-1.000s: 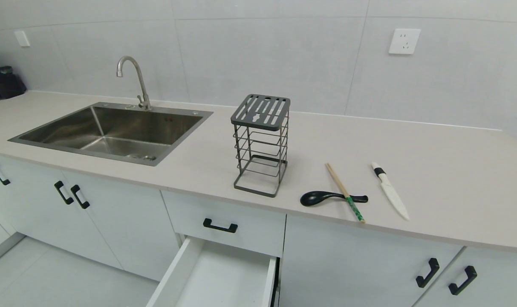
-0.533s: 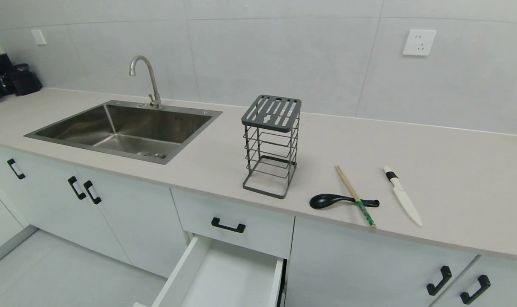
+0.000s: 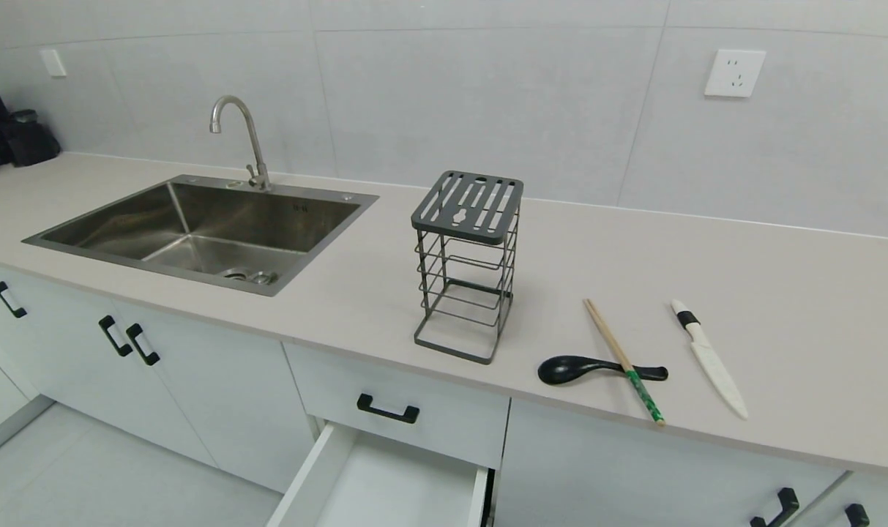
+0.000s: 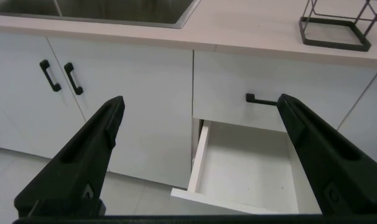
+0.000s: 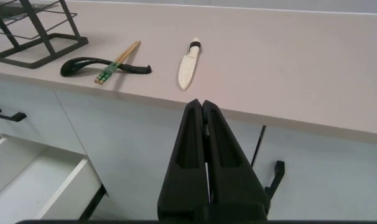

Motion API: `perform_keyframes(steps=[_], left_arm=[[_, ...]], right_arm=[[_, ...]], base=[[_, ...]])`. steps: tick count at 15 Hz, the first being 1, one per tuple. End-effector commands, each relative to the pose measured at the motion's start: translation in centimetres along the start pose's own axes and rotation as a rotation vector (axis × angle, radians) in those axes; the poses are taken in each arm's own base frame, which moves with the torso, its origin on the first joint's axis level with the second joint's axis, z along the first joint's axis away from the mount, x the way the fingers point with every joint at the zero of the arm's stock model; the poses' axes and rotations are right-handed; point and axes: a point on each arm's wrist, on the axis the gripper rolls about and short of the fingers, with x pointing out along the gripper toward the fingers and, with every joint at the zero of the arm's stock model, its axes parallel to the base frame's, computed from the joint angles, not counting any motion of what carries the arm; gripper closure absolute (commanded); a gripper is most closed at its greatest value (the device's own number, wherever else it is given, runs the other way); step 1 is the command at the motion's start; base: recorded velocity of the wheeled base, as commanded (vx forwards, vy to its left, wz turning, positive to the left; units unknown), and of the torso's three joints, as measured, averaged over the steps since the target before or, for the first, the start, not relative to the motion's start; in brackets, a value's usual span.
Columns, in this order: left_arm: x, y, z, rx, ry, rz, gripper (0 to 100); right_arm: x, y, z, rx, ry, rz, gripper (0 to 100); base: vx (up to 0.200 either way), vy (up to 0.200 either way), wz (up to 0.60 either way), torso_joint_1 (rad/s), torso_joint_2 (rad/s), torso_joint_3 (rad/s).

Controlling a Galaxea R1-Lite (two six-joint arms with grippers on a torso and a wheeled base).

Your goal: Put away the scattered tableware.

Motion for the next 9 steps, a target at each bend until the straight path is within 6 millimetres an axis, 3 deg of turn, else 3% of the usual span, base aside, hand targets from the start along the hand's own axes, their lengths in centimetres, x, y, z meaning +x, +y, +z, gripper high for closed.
perform_keyframes(steps=[1, 4, 5, 7, 9], left_arm=[[0.0, 0.0, 0.0, -0.001, 0.001, 0.0, 0], [0.0, 0.0, 0.0, -0.001, 0.001, -0.001, 0], [0.0, 0.0, 0.0, -0.002, 0.001, -0.001, 0], [0.0, 0.0, 0.0, -0.002, 0.001, 0.0, 0], [0.0, 0.0, 0.0, -0.001, 0.001, -0.001, 0]], right_arm=[[0.0, 0.0, 0.0, 0.0, 0.001, 0.001, 100], [0.0, 0.0, 0.0, -0.006, -0.001, 0.012, 100], [0.0, 0.1, 0.0, -0.043, -0.004, 0.042, 0], [0.0, 0.1, 0.1, -0.048, -0.015, 0.05, 0], [-0.5, 0.2, 3.3, -0.063, -0.32, 0.052, 0]], base=[[0.0, 0.0, 0.0, 0.0, 0.0, 0.0], [0.0, 0.0, 0.0, 0.0, 0.0, 0.0], [0.0, 0.0, 0.0, 0.0, 0.0, 0.0], [0.0, 0.0, 0.0, 0.0, 0.0, 0.0], [0.0, 0.0, 0.0, 0.0, 0.0, 0.0]])
